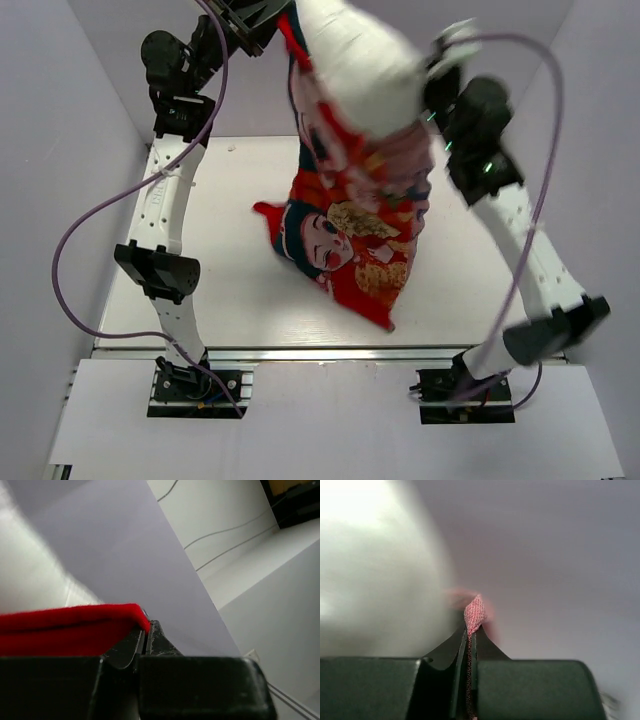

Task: Put the pillow into the pillowcase

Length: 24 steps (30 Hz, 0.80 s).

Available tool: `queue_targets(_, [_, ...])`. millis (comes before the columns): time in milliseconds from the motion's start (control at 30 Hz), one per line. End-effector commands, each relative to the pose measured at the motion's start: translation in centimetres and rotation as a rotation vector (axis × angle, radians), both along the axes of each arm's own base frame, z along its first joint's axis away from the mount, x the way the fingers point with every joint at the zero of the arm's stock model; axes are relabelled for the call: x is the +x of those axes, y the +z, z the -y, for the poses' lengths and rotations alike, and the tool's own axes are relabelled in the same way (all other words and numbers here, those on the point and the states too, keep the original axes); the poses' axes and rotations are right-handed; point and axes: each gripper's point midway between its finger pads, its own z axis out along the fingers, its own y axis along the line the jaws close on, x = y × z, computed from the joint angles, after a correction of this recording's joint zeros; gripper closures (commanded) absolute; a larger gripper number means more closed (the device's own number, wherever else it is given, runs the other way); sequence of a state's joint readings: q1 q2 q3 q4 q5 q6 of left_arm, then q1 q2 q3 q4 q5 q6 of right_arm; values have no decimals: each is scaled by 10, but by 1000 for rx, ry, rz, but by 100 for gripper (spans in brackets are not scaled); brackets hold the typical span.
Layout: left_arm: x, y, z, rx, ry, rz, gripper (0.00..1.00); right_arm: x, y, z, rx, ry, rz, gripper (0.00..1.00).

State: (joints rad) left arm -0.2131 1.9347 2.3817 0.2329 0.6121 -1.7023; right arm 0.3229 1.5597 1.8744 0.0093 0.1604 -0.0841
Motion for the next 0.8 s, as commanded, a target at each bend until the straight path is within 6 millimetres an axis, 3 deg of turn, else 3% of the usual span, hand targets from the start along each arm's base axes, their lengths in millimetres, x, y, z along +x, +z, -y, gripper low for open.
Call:
queue_targets(0, [-54, 62, -23, -120, 25, 175, 100, -207, 85, -118, -85, 601, 394, 100])
queue_targets(33, [-51, 62, -22, -135, 28, 172, 100, -280, 69, -165, -185, 883, 495, 100])
queue_targets(67, [-45, 59, -21, -137, 31, 162, 100, -314, 35, -188, -273, 1034, 509, 100])
queue_targets(100, [-37, 54, -19, -132, 33, 136, 100, -354, 28, -187, -310, 1121, 568, 100])
queue_targets(133, [-27, 45, -14, -121, 24, 115, 100, -400, 21, -202, -331, 1194, 628, 100])
queue_targets(200, [-13, 27, -5, -88, 9, 66, 100, -410, 14, -207, -361, 1223, 619, 100])
queue_targets(267, [-8, 14, 5, -51, -21, 38, 100, -370, 30, -203, -321, 1001, 593, 100])
queue_targets(300, [-9, 9, 10, -41, -32, 28, 100, -314, 47, -184, -258, 728, 579, 100])
queue_targets(367, [-20, 11, 12, -24, -51, 45, 100, -242, 60, -147, -150, 477, 511, 100])
queue_targets(400, [-26, 14, 12, -17, -54, 58, 100, -205, 85, -128, -80, 372, 478, 100])
queue_targets(433, [-33, 17, 12, -8, -61, 66, 100, -142, 94, -63, -29, 122, 408, 100])
queue_targets(467, [-49, 21, 11, 8, -78, 84, 100, -105, 108, -39, 82, 67, 334, 100])
queue_targets(500, [-57, 23, 9, 14, -81, 94, 100, -83, 114, -9, 131, -6, 308, 100])
queue_targets(533, [-67, 26, 7, 17, -81, 107, 100, -55, 117, 49, 152, -142, 289, 100])
queue_targets(567, [-94, 40, 1, 14, -77, 155, 100, -20, 92, 61, 143, -181, 191, 100])
queue_targets(633, [-99, 36, -2, 11, -66, 139, 100, -21, 107, 83, 143, -204, 221, 100])
queue_targets(667, [-107, 41, -5, 1, -60, 152, 100, -33, 114, 81, 127, -180, 245, 100])
queue_targets(700, [-110, 47, -9, -16, -45, 159, 100, -42, 112, 56, 80, -43, 254, 100])
queue_targets(733, [-118, 59, -12, -31, -39, 189, 100, -36, 74, 31, 37, 68, 185, 100])
queue_targets(767, [-103, 56, -9, -36, -37, 174, 100, -84, 100, 13, 24, 178, 297, 100])
